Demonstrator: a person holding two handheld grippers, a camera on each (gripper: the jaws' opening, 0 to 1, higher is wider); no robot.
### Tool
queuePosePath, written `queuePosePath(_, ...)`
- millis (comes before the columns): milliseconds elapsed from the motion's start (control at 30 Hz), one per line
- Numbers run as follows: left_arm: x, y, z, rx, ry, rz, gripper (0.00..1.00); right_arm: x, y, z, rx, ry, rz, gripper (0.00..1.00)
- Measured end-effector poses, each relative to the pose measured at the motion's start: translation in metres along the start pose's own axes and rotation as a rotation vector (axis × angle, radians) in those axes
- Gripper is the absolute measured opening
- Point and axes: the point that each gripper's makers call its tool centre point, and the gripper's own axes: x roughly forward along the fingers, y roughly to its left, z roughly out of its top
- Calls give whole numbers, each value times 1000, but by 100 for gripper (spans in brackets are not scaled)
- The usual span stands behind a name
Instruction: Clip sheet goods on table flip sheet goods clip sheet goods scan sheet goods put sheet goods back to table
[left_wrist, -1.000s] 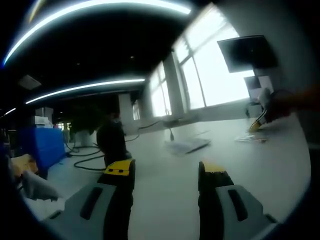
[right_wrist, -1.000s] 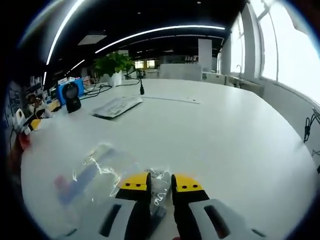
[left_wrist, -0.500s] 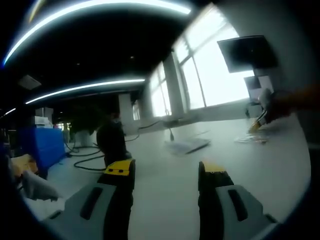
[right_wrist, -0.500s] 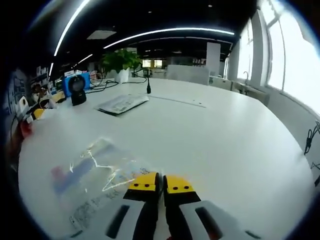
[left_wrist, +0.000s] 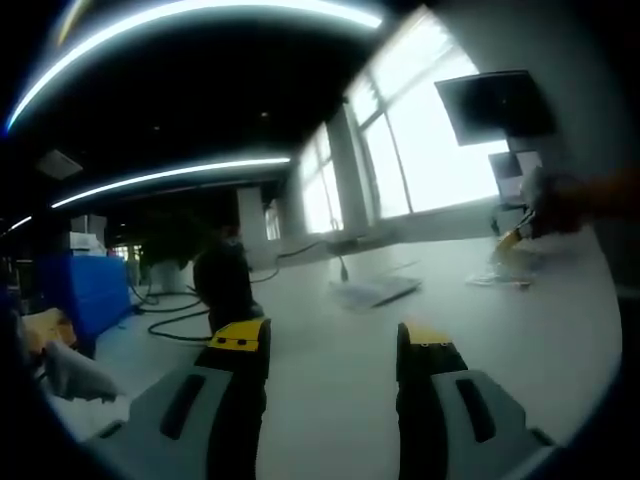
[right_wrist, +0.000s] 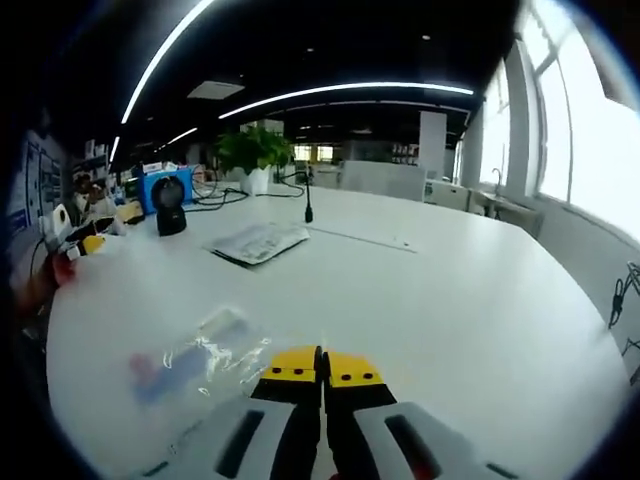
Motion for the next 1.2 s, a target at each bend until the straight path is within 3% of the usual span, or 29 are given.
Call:
queuePosePath(867,-1,0,0,-3,-3,1,43,-47,51,70,87,-215,102,0)
queuePosePath(1200,-1,1,-1,-1,-2,2,43,-66,64,92,72,-331,123,0)
